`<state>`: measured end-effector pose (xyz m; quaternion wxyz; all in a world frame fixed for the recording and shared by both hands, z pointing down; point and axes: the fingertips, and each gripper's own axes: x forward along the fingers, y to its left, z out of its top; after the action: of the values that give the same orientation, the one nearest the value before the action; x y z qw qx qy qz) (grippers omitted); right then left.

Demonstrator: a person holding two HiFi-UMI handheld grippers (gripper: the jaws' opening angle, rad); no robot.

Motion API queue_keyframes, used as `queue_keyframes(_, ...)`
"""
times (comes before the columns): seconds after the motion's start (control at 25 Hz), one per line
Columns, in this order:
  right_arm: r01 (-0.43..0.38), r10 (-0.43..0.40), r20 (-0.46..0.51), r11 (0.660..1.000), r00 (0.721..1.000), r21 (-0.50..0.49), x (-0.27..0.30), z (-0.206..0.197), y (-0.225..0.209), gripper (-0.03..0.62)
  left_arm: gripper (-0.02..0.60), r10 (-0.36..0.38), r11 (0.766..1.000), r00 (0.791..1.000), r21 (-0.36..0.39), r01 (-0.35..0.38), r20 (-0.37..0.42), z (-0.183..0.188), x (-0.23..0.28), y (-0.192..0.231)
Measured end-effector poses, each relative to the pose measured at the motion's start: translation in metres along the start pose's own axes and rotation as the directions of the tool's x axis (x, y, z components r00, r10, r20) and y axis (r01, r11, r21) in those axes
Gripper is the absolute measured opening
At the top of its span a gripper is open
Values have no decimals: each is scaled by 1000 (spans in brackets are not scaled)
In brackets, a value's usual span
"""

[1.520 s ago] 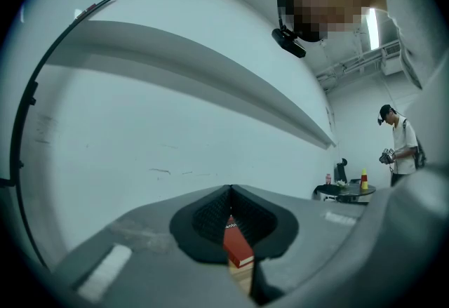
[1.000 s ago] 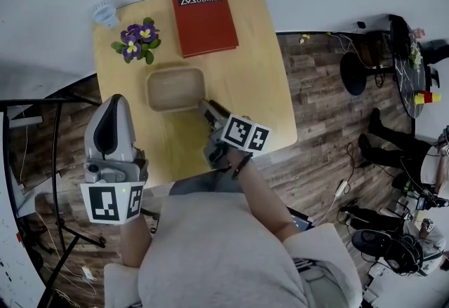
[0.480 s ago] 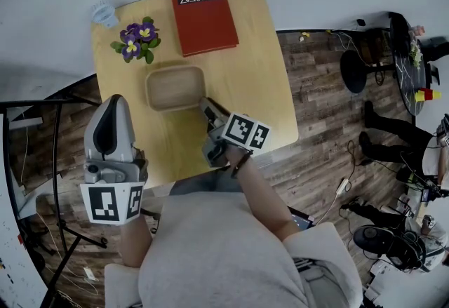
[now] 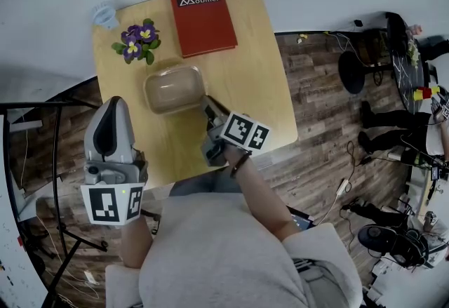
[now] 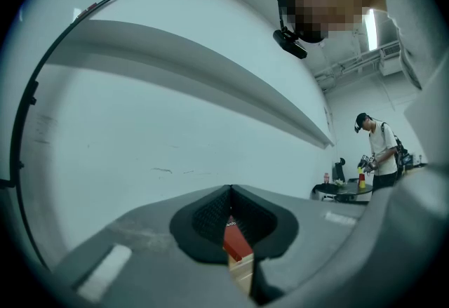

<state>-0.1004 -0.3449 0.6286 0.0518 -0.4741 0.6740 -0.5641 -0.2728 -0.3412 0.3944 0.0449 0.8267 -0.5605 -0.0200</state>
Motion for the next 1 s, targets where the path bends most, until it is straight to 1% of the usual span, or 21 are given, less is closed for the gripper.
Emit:
queue_keyframes(0.24,16,-15,16,1000,1000,-22,-4,5,2,48,3,-2,1000,1000,1,2,8,3,-4,-3)
queue_keyframes(0.4,42,-42,21,998,999,-40,-6,6,-2,52,3,6,1000,1000,4,-6,14,5,-9,-3)
queue_keyframes(0.64,62,-61,16,997,998,-56,-6,7,-6,63,3,20,1000,1000,5,-20,15,8,-16,-4)
queue_keyframes(0.8,62,-62,10,997,998,-53,-7,7,-10,57,3,24,1000,1000,9,-24,17,9,-18,-6)
queue_keyframes(1.0,62,-60,20,995,998,-80,-7,11,-7,60,3,19,1000,1000,10,-19,15,8,-15,-10)
